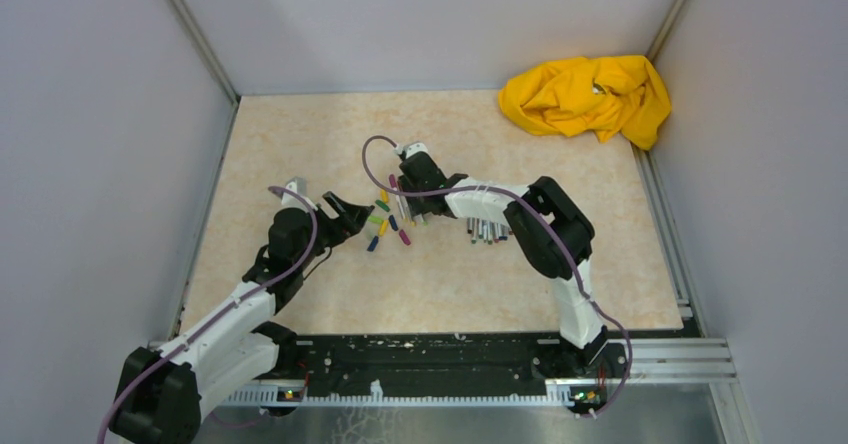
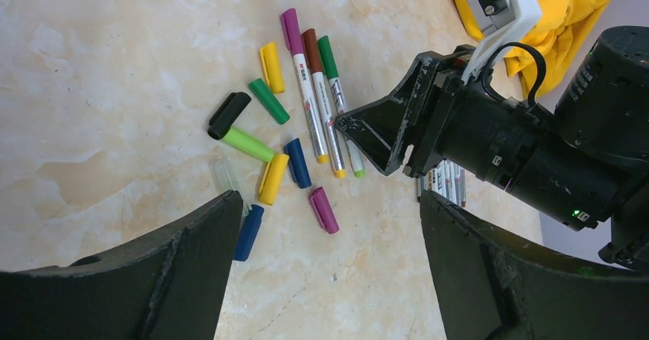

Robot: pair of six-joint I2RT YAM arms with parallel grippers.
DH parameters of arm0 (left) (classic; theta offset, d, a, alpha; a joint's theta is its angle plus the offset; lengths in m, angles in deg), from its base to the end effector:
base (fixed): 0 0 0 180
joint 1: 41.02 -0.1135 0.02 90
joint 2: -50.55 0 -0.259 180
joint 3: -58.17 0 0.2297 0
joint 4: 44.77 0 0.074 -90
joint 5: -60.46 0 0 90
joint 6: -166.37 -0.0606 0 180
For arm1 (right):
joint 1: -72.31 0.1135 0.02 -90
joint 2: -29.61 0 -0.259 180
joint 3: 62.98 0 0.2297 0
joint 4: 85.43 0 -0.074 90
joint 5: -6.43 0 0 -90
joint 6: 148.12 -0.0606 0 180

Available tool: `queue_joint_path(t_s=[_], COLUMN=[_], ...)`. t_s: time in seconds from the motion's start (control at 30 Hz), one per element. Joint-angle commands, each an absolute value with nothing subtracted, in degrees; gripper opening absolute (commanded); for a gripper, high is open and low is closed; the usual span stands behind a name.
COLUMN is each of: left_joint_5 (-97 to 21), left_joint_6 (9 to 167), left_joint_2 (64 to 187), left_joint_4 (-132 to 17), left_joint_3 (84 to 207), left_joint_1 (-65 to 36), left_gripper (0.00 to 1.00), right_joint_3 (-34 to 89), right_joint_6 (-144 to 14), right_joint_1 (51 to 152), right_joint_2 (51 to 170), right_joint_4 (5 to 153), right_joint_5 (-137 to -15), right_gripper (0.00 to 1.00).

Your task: Open the pen caps

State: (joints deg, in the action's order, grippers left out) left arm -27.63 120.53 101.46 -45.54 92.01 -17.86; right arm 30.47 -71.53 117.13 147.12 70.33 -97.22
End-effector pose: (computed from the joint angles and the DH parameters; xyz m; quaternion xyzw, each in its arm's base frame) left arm 0.1887 -0.0785 0.2059 -0.1569 0.7928 -0.3152 0.4976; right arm 0.3206 0.2984 0.1503 -0.2104 0.9047 0.0749 0.3628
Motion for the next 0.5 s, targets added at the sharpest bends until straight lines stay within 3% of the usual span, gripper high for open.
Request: queue_joint_path(t_s=[0.0,0.13,0.27,0.47], left_joint_5=[-27.79,-27.78,-27.96,-28.77], left_joint_6=[120.91,121.18,121.56,122.28], left_joint_2=[100.68,100.91,101.54,103.05], left_joint_4=[-43.65,-43.1,-42.58,-42.07], left_joint_3=[91.25,90.99,90.74,91.42], left_joint_1=[-17.51,-17.5,-17.46,-17.46], left_gripper=[0.91,0.91,0.91,0.94], right_joint_3=[30.54,29.56,26.99,21.11], right_joint_6=[-72.1,-72.56,-73.52,-74.62], right_joint_1=[117.02,117.04,117.02,117.0], right_joint_2=[148.14,149.12,149.08,144.08], right_joint_4=[70.59,69.44,70.1,73.71], right_joint_5=[-96.57,-95.6,-94.53,-94.59], right_gripper=[0.42,0.26,0.05,0.0])
